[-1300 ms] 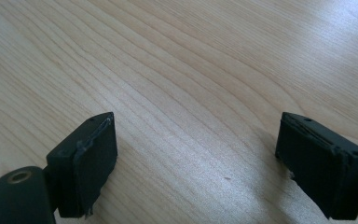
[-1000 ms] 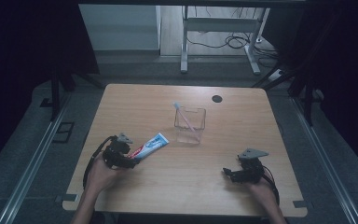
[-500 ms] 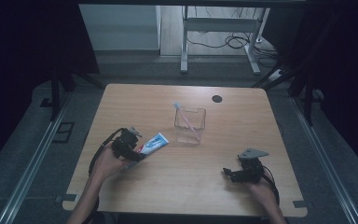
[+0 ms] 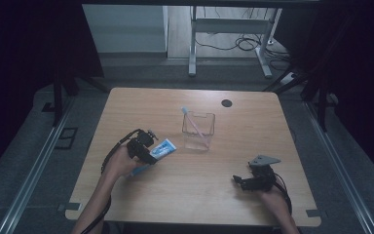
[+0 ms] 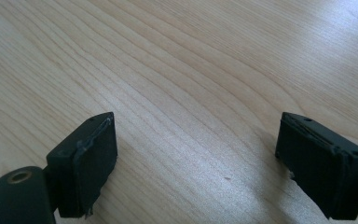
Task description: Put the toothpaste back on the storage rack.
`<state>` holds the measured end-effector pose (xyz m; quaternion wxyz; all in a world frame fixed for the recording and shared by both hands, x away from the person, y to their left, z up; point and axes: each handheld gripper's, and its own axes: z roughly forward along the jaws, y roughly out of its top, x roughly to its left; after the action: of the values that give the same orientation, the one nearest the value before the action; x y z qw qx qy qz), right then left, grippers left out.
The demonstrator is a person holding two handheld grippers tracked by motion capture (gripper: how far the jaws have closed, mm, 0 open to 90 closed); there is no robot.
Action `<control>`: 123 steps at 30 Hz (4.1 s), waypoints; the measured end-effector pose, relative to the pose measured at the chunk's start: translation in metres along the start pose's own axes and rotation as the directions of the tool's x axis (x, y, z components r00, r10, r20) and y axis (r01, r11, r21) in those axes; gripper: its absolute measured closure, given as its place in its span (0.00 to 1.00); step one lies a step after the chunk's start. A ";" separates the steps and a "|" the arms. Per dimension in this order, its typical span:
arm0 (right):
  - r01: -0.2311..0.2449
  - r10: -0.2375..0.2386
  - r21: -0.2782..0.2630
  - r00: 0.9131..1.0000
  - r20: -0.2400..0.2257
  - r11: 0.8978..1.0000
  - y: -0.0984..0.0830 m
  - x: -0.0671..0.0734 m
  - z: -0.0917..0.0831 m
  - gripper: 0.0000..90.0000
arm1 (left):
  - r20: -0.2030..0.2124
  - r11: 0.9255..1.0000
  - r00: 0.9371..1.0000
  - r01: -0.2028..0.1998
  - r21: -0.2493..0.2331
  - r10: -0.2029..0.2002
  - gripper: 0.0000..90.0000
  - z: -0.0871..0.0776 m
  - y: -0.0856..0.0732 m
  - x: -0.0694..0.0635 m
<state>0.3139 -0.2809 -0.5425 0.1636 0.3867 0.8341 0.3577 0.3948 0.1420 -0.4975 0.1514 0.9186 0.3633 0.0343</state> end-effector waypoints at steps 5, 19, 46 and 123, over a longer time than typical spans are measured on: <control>0.000 0.000 0.001 1.000 -0.002 1.000 0.000 0.000 0.000 0.14 | 0.019 1.000 1.000 0.014 0.024 -0.014 0.53 0.004 0.005 0.004; 0.001 -0.001 0.002 1.000 -0.002 1.000 0.000 0.000 0.000 0.14 | 0.013 0.997 1.000 -0.002 0.075 0.001 0.72 0.001 0.015 0.002; 0.002 -0.002 0.002 1.000 -0.002 1.000 0.000 0.000 0.000 0.14 | 0.023 0.996 1.000 0.014 -0.093 -0.012 0.83 -0.035 0.006 0.000; 0.004 -0.004 0.000 1.000 -0.003 1.000 0.000 0.000 0.000 0.14 | -0.018 0.865 0.998 -0.068 -0.497 0.068 0.83 -0.094 0.139 -0.024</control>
<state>0.3141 -0.2812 -0.5424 0.1633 0.3844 0.8352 0.3578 0.4522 0.0539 -0.3646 0.3814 0.8609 0.3098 0.1317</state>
